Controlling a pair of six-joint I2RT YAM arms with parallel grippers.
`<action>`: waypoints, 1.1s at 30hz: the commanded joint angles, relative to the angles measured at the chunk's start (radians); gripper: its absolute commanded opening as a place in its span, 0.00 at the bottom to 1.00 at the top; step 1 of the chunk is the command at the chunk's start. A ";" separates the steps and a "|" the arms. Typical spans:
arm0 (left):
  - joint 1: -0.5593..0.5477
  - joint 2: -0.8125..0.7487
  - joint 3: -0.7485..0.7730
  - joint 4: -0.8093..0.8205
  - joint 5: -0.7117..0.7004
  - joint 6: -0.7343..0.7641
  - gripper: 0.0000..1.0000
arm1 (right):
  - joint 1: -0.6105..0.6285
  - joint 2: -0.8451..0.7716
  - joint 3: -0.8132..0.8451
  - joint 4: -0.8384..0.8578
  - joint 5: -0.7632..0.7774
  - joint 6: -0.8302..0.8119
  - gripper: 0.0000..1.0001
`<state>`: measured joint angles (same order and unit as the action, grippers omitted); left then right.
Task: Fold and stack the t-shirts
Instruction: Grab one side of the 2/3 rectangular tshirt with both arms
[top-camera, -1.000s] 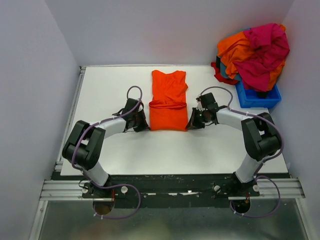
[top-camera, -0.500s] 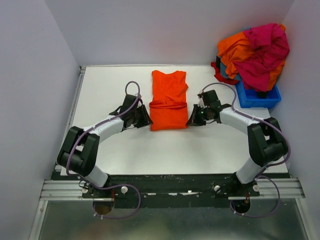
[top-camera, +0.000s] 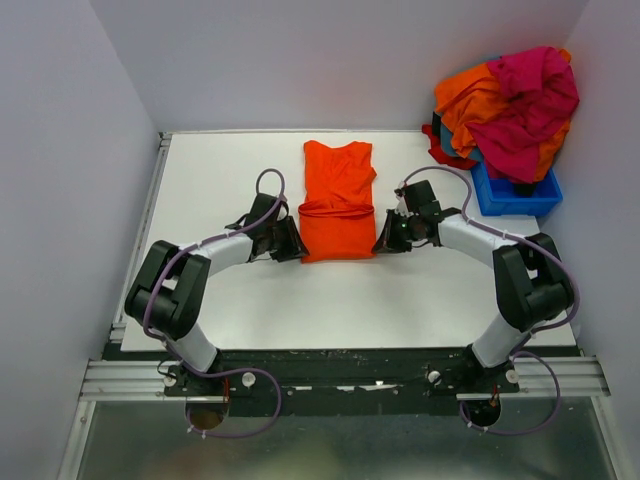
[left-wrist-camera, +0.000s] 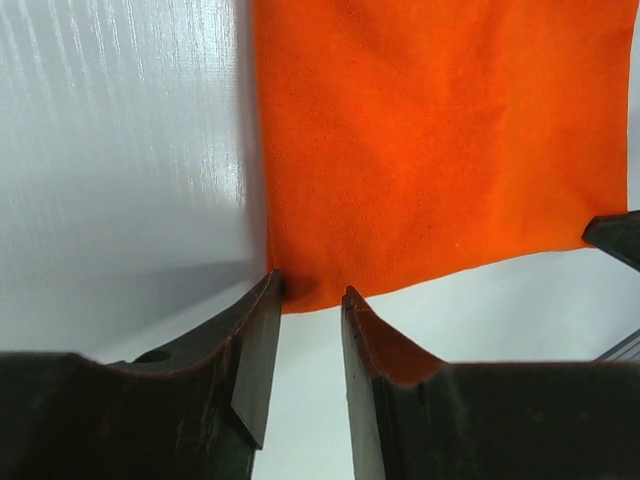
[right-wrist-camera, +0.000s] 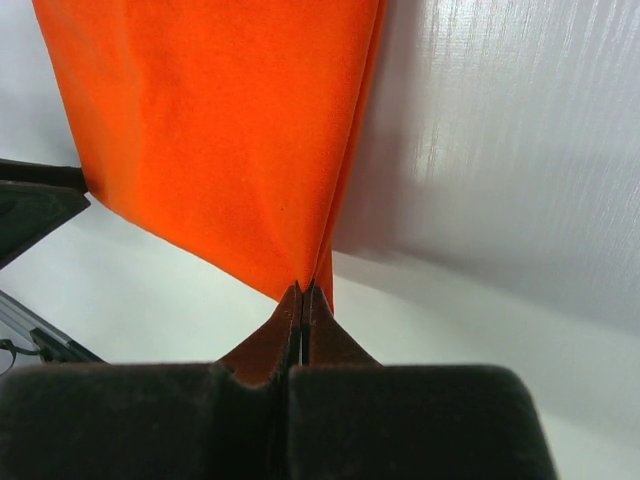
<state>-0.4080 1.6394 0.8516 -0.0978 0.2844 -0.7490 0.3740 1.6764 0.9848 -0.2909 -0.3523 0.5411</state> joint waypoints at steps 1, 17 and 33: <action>-0.006 -0.010 0.006 -0.026 -0.036 0.011 0.45 | 0.008 0.014 0.026 -0.024 0.006 -0.009 0.01; -0.028 0.059 0.027 0.029 0.025 -0.010 0.33 | 0.008 0.025 0.037 -0.024 -0.002 -0.009 0.01; -0.026 -0.162 0.222 -0.247 -0.067 0.083 0.00 | 0.006 -0.187 0.132 -0.214 0.075 -0.021 0.01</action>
<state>-0.4324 1.6112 0.9867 -0.2314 0.2611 -0.7071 0.3740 1.6230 1.0550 -0.4011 -0.3252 0.5362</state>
